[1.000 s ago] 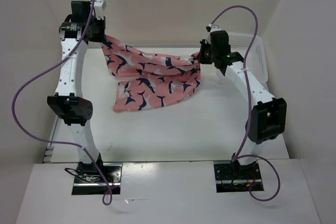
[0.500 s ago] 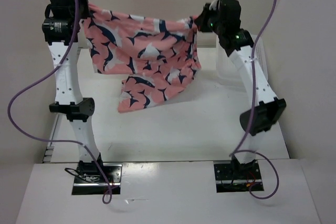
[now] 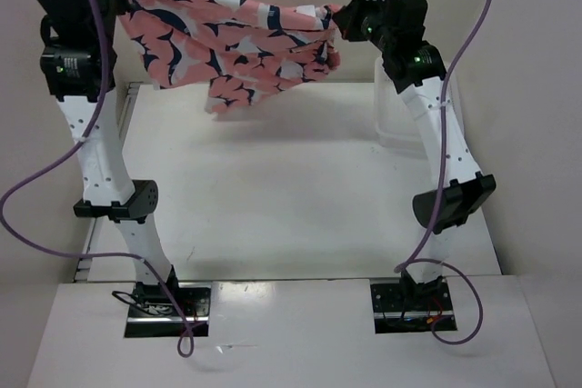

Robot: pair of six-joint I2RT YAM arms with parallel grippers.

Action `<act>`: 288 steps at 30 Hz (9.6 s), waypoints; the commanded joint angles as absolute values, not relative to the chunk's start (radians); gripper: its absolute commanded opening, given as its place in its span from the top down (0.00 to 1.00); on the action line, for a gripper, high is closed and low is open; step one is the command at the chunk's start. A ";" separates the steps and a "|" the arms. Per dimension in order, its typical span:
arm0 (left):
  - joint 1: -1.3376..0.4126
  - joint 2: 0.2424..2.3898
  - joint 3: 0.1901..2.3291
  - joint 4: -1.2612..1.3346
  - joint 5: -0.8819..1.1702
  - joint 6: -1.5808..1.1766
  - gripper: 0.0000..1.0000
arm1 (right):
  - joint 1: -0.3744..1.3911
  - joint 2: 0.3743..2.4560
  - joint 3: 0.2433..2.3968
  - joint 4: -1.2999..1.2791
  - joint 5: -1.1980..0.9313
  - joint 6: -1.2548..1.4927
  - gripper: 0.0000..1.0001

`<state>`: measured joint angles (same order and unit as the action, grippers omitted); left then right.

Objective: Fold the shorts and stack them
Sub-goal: Flatten the shorts out, then fold the shorts

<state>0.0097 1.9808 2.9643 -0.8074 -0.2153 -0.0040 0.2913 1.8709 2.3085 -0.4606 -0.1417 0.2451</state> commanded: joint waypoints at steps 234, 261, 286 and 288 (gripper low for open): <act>-0.103 2.337 2.338 -0.796 0.219 0.000 0.09 | 0.324 2.002 1.709 -0.456 -0.140 -0.018 0.17; -0.004 2.867 2.873 -0.902 0.446 0.000 0.01 | 0.195 2.253 1.858 -0.554 -0.190 0.063 0.03; -0.037 2.787 3.134 -0.859 0.259 0.000 1.00 | 0.245 2.122 1.931 -0.557 -0.123 -0.075 1.00; -0.037 2.732 3.134 -0.887 0.259 0.000 1.00 | 0.245 2.091 1.931 -0.557 -0.100 -0.132 1.00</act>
